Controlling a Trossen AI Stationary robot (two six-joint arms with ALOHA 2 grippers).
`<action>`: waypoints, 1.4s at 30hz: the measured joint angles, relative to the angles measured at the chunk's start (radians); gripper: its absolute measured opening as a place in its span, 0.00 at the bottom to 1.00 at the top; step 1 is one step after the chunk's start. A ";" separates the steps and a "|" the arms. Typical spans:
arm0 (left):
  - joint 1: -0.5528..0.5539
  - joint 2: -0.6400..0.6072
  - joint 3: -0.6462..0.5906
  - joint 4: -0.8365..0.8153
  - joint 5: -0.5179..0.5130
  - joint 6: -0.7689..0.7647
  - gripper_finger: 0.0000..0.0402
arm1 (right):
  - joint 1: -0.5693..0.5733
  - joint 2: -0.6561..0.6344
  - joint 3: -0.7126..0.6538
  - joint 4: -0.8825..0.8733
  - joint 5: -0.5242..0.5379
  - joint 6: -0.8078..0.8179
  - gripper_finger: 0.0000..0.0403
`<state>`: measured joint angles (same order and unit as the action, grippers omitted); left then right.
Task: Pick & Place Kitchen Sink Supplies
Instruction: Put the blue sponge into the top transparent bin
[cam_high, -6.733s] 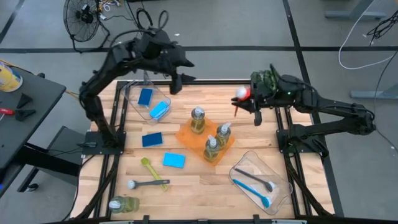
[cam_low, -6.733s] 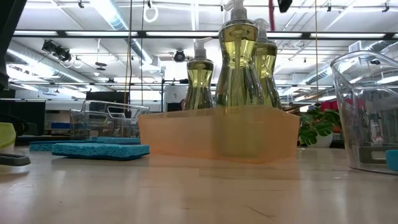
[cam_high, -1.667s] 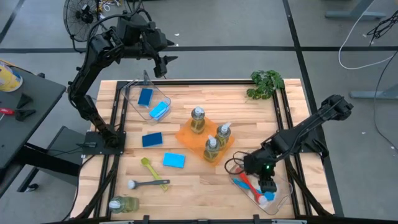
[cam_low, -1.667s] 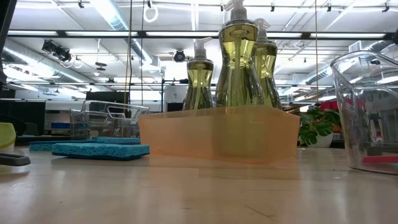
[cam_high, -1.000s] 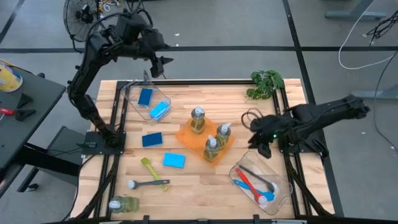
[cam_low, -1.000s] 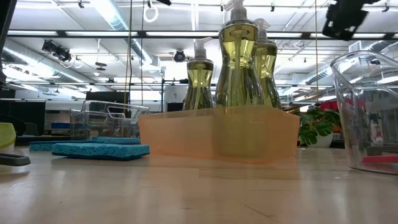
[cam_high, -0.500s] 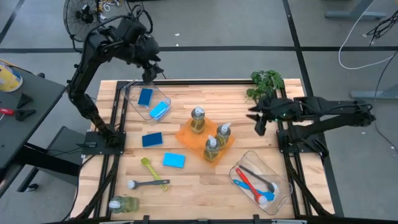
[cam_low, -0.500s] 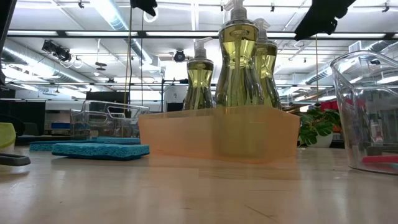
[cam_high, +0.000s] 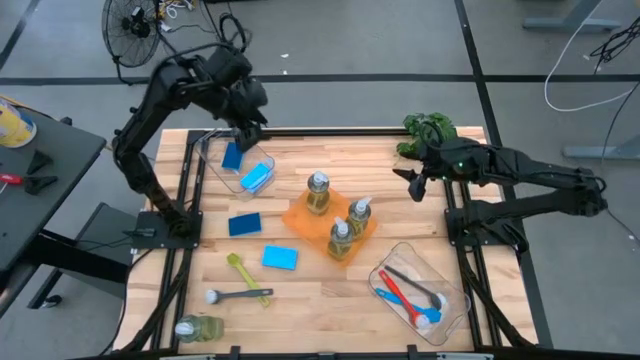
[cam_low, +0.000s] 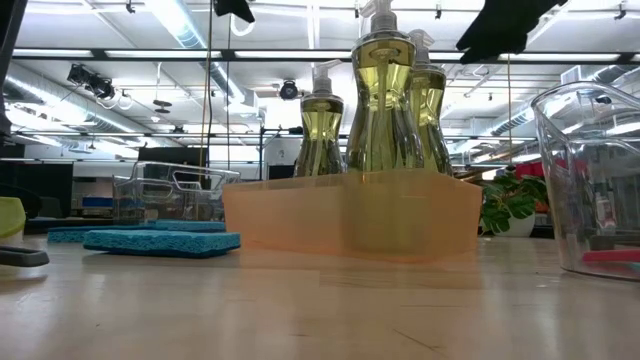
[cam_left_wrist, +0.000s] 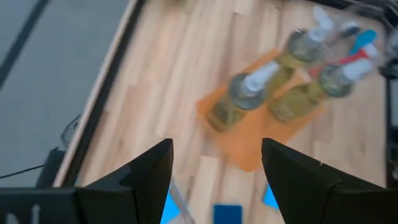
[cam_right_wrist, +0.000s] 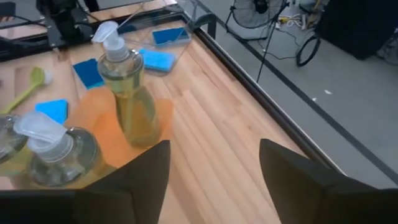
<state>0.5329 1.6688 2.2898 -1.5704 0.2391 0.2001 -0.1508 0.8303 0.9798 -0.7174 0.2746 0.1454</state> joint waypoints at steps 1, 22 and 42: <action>-0.019 0.000 -0.006 -0.001 0.001 0.001 0.62 | -0.004 0.000 0.000 0.000 -0.010 -0.004 0.63; -0.324 -0.032 -0.008 0.000 -0.043 -0.084 0.62 | -0.016 0.000 0.000 -0.004 -0.058 -0.024 0.66; -0.477 -0.142 -0.302 0.053 -0.059 -0.050 0.62 | -0.016 0.002 0.000 0.000 -0.057 0.064 0.66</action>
<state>0.0563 1.5267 1.9880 -1.5171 0.1799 0.1497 -0.1665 0.8322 0.9798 -0.7177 0.2175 0.2096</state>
